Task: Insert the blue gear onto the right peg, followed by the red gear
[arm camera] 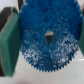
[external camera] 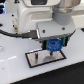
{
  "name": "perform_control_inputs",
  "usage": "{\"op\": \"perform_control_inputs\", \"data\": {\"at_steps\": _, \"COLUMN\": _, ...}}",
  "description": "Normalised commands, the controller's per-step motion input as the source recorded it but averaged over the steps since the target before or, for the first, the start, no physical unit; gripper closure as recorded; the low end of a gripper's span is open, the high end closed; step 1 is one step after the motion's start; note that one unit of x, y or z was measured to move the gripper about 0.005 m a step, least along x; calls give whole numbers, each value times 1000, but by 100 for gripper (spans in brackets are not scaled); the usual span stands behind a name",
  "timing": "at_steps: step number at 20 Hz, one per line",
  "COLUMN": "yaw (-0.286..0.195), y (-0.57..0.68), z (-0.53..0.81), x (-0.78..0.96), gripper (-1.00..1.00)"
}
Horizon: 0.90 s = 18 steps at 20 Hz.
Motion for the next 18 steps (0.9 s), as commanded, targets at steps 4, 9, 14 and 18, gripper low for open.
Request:
{"op": "perform_control_inputs", "data": {"at_steps": 4, "yaw": 0, "y": -84, "z": -118, "x": 91, "gripper": 100}}
{"op": "perform_control_inputs", "data": {"at_steps": 9, "yaw": 0, "y": -82, "z": -222, "x": 129, "gripper": 100}}
{"op": "perform_control_inputs", "data": {"at_steps": 14, "yaw": 0, "y": -36, "z": -56, "x": 224, "gripper": 100}}
{"op": "perform_control_inputs", "data": {"at_steps": 18, "yaw": 0, "y": -33, "z": 339, "x": 368, "gripper": 100}}
